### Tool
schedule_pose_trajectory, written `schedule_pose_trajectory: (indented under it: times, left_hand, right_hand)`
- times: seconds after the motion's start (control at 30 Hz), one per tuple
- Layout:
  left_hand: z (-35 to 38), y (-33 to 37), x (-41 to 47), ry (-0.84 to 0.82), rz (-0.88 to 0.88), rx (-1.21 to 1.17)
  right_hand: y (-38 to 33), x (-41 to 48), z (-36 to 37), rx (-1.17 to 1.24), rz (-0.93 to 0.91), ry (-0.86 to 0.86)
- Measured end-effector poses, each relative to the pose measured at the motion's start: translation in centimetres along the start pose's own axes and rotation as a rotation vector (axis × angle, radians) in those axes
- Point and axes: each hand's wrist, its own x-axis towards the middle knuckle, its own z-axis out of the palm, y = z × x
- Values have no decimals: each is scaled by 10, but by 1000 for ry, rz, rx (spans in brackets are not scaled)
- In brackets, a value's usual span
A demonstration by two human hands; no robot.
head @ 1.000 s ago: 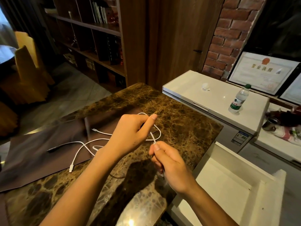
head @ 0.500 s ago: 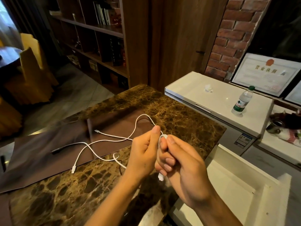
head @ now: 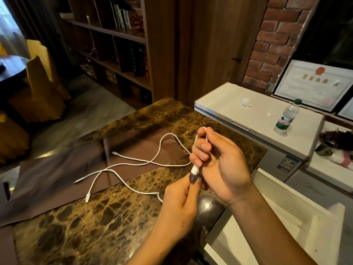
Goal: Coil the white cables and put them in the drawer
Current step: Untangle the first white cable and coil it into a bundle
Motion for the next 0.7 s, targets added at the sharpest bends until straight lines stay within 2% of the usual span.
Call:
schedule_pose_trajectory:
  times: [0.27,0.37,0.53,0.7]
  left_hand:
    - [-14,27,-7,-147,5,158]
    - [-26,33,-2,-118,35,251]
    - [-45,38,13,-93,115,386]
    - [-59,45,36,-111,165,465]
  right_hand:
    - [5,12,-11,-152,-112,59]
    - [12,15,-22,-288,-160,41]
    - [30,7,-33,-660,-221,16]
    - [55,-8,-31,-697,-214,-59]
